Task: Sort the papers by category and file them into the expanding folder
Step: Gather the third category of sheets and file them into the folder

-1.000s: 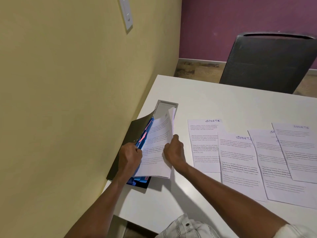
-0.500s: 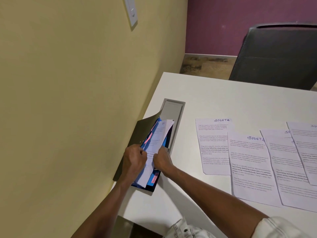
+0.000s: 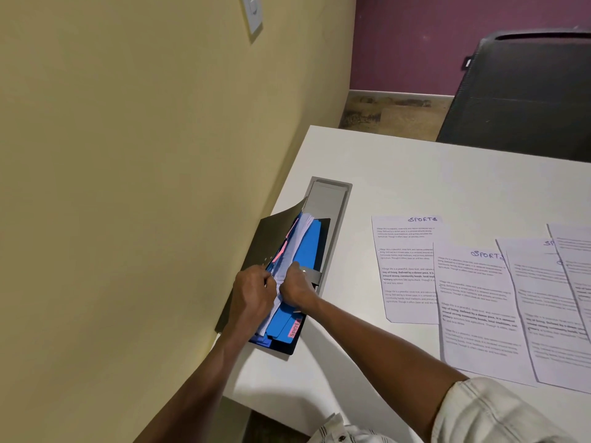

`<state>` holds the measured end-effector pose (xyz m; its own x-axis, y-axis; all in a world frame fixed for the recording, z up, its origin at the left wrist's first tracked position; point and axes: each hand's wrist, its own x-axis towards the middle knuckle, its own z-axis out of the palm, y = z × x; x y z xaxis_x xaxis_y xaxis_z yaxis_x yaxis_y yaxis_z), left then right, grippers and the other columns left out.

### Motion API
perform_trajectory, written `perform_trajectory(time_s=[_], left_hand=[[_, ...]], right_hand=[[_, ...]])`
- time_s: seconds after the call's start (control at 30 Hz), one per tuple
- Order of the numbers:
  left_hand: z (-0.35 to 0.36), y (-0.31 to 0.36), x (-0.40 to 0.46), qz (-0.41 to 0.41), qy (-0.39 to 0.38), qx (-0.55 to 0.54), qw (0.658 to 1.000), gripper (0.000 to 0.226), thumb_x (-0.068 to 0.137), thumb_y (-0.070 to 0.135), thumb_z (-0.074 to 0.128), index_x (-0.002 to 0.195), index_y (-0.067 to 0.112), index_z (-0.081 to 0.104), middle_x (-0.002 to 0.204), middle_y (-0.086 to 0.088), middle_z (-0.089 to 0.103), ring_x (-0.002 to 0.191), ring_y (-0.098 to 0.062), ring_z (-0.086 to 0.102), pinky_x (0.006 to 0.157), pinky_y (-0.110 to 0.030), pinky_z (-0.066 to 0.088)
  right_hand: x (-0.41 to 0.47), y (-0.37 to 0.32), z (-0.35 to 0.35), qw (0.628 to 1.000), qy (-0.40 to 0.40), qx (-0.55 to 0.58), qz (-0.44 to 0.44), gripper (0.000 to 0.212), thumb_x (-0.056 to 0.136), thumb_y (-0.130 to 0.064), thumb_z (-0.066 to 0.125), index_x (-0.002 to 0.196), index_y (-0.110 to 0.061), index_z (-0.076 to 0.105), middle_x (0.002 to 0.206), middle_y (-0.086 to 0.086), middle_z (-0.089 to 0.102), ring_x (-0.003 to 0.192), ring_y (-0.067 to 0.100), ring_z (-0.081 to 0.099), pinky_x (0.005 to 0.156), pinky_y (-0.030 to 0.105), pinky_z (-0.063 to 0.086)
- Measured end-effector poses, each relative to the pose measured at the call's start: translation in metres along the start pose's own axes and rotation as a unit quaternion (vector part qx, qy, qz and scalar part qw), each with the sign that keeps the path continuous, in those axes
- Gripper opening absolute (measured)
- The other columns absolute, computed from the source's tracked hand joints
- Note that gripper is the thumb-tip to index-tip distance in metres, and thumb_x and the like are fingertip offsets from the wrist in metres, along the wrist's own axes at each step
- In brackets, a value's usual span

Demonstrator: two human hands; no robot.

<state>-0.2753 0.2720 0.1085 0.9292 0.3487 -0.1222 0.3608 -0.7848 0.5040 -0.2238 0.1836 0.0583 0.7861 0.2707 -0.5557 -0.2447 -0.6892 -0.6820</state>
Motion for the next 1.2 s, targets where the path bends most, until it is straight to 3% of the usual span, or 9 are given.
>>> perform_trajectory(time_s=[0.2, 0.43, 0.53, 0.63, 0.77, 0.97, 1.07, 1.2], left_hand=[[0.004, 0.002, -0.004, -0.006, -0.007, -0.007, 1.0, 0.017, 0.094, 0.011, 0.062, 0.083, 0.0, 0.07, 0.075, -0.009, 0.064, 0.064, -0.012, 0.054, 0.061, -0.017, 0.042], [0.0, 0.001, -0.001, -0.011, 0.028, -0.035, 0.999, 0.019, 0.09, 0.003, 0.064, 0.077, -0.01, 0.067, 0.073, -0.022, 0.064, 0.063, -0.025, 0.057, 0.064, -0.034, 0.05], [0.0, -0.001, -0.004, -0.008, 0.013, -0.022, 1.0, 0.021, 0.093, 0.008, 0.062, 0.084, -0.01, 0.068, 0.078, -0.021, 0.065, 0.067, -0.026, 0.06, 0.067, -0.031, 0.051], [0.0, -0.001, -0.01, 0.034, 0.025, -0.012, 0.999, 0.019, 0.093, 0.005, 0.061, 0.078, -0.002, 0.069, 0.071, -0.012, 0.064, 0.058, -0.013, 0.052, 0.058, -0.022, 0.049], [0.003, -0.002, -0.008, 0.039, 0.018, -0.011, 0.999, 0.018, 0.093, 0.007, 0.061, 0.079, 0.0, 0.07, 0.07, -0.004, 0.059, 0.057, -0.009, 0.051, 0.051, -0.01, 0.038], [0.022, -0.008, -0.001, -0.025, -0.034, -0.008, 0.999, 0.023, 0.094, 0.024, 0.062, 0.097, 0.002, 0.069, 0.086, -0.008, 0.068, 0.068, -0.011, 0.06, 0.062, -0.007, 0.042], [0.036, -0.002, -0.003, -0.055, -0.061, -0.023, 0.996, 0.027, 0.094, 0.029, 0.063, 0.107, 0.004, 0.063, 0.09, -0.005, 0.063, 0.075, -0.012, 0.061, 0.062, -0.011, 0.043], [0.055, 0.008, -0.018, -0.012, -0.094, 0.002, 0.995, 0.033, 0.094, 0.033, 0.064, 0.113, 0.007, 0.057, 0.102, -0.008, 0.064, 0.087, -0.017, 0.066, 0.076, -0.024, 0.056]], right_hand=[[0.006, -0.001, 0.0, 1.0, 0.001, -0.018, 0.007, 0.046, 0.095, -0.012, 0.057, 0.132, 0.0, 0.033, 0.099, 0.011, 0.052, 0.086, 0.018, 0.05, 0.072, 0.03, 0.047], [0.005, 0.003, -0.002, 0.999, -0.011, -0.048, 0.011, 0.051, 0.088, -0.005, 0.066, 0.129, -0.001, 0.036, 0.106, 0.015, 0.056, 0.084, 0.019, 0.05, 0.062, 0.028, 0.043], [0.007, 0.002, -0.004, 0.998, -0.019, -0.051, 0.011, 0.051, 0.09, -0.005, 0.063, 0.131, -0.002, 0.033, 0.108, 0.015, 0.055, 0.086, 0.018, 0.05, 0.07, 0.03, 0.044], [0.008, -0.005, -0.003, 0.998, -0.036, -0.055, 0.002, 0.047, 0.091, -0.005, 0.061, 0.129, -0.001, 0.034, 0.098, 0.01, 0.049, 0.087, 0.018, 0.049, 0.07, 0.032, 0.044], [0.008, -0.005, -0.005, 0.996, -0.038, -0.077, -0.012, 0.045, 0.091, -0.007, 0.059, 0.128, 0.0, 0.035, 0.096, 0.01, 0.05, 0.086, 0.019, 0.051, 0.069, 0.031, 0.043], [-0.001, 0.008, -0.027, 0.999, 0.03, -0.024, 0.005, 0.031, 0.1, -0.02, 0.05, 0.123, -0.003, 0.039, 0.101, 0.01, 0.053, 0.07, 0.011, 0.049, 0.055, 0.019, 0.041], [-0.009, 0.023, -0.042, 0.997, 0.057, 0.04, 0.021, 0.033, 0.098, -0.021, 0.053, 0.123, -0.004, 0.038, 0.105, 0.008, 0.052, 0.084, 0.017, 0.053, 0.056, 0.018, 0.044], [-0.018, 0.053, -0.056, 0.993, 0.067, 0.092, 0.045, 0.022, 0.092, -0.015, 0.056, 0.109, -0.011, 0.042, 0.108, 0.01, 0.058, 0.092, 0.024, 0.065, 0.077, 0.037, 0.06]])
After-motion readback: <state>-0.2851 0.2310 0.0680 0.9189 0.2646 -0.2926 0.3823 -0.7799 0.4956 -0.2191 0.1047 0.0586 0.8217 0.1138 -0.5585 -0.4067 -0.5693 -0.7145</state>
